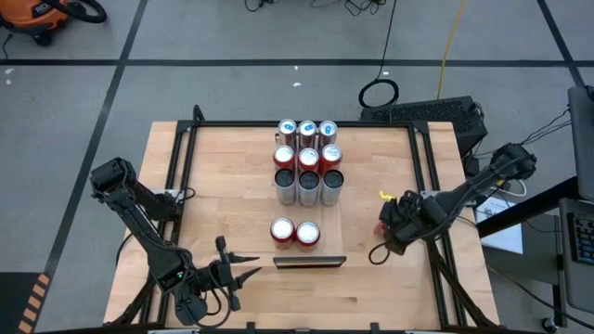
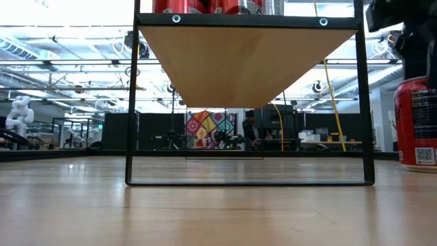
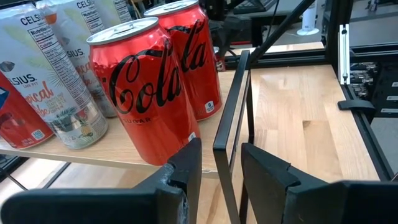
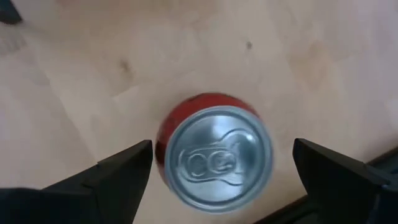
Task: Place canned beverage on shelf
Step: Put the red black soda can on the shelf aligned with the other red black soda can
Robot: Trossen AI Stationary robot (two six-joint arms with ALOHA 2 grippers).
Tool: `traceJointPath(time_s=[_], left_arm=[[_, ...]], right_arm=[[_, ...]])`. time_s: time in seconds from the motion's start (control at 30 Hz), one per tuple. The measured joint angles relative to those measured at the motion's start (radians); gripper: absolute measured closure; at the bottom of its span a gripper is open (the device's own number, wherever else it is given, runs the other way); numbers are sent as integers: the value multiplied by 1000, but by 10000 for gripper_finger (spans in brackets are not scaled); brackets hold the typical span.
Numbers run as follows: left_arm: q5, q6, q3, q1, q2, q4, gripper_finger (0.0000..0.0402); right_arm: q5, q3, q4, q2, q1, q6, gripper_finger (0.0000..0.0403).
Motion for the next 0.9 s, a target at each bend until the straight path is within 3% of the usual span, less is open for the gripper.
traceJointPath(time_s=[0.33, 0.7, 0.9], left_arm=[[0, 8, 0, 0, 0, 0, 288], [0, 7, 0, 0, 0, 0, 288], [0, -1, 0, 0, 0, 0, 288]], right_arm=[[-103, -87, 117, 1, -49, -53, 43], [-130, -93, 128, 0, -76, -71, 135], [-150, -88, 138, 0, -76, -79, 142]])
